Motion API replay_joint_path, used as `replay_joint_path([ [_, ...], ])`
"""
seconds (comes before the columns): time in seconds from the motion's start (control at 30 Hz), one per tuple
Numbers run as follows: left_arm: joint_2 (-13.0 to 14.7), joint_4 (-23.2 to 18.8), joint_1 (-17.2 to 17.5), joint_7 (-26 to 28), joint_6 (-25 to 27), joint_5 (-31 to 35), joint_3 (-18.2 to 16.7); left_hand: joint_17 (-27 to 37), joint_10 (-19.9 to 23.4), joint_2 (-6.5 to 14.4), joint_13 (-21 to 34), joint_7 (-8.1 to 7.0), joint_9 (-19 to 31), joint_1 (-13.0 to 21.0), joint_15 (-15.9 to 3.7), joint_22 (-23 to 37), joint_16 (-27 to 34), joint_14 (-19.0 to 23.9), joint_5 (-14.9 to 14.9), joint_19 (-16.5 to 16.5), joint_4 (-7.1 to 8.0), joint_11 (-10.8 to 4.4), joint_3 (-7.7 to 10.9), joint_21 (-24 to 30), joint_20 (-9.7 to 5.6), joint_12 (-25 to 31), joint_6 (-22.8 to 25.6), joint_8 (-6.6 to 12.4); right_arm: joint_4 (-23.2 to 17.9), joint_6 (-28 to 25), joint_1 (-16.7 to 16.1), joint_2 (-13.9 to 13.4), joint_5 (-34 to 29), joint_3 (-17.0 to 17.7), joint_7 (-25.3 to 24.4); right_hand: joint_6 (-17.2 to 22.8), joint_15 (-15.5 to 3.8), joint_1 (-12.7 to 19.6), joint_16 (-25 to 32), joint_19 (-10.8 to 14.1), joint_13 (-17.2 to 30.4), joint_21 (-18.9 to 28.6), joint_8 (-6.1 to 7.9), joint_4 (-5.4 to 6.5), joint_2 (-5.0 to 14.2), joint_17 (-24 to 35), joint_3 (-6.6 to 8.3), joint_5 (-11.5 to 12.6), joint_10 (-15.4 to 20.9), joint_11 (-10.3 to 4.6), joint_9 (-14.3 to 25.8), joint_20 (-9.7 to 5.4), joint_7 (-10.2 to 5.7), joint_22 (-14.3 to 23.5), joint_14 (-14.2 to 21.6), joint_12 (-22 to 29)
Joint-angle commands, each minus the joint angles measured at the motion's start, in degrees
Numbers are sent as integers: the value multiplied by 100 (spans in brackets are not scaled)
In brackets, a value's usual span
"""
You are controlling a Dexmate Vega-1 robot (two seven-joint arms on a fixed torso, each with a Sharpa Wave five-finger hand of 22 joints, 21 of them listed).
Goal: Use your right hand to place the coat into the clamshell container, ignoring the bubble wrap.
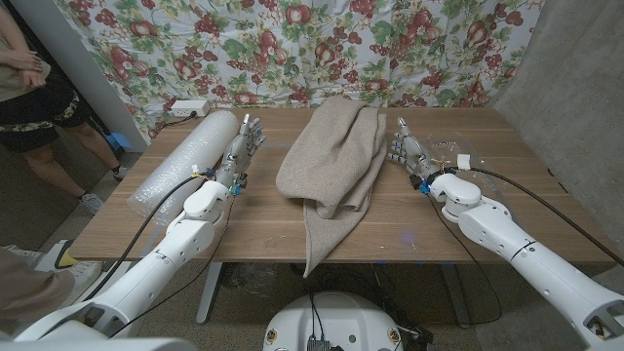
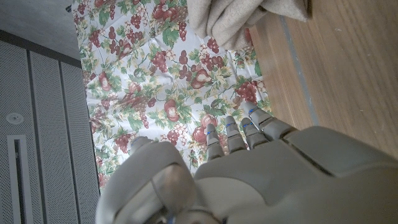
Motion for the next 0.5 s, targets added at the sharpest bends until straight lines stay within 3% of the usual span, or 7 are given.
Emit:
replay_joint_path([
  [0.03, -37, 20, 3, 51, -22, 32, 4, 21, 46, 19, 31, -28, 28, 61, -305, 20, 35, -10, 30, -8, -33, 14, -3, 30, -265, 24, 35, -1, -11, -136, 66, 20, -75, -72, -62, 12, 36, 49, -21, 15, 19, -30, 23, -42, -77, 21, -65, 46, 28, 16, 28, 18, 471, 13, 14, 41],
  [0.5, -1, -78, 93, 148, 26, 33, -22, 21, 54, 24, 32, -23, 28, 65, -306, 20, 36, -16, 28, -8, -39, 0, 0, 33, -274, 26, 34, -6, -436, -832, 25, -20, -10, -81, -523, 10, 41, 384, -29, 69, 21, -64, 22, -252, -43, 18, -79, 222, 30, 21, 31, 13, 468, 10, 30, 19],
])
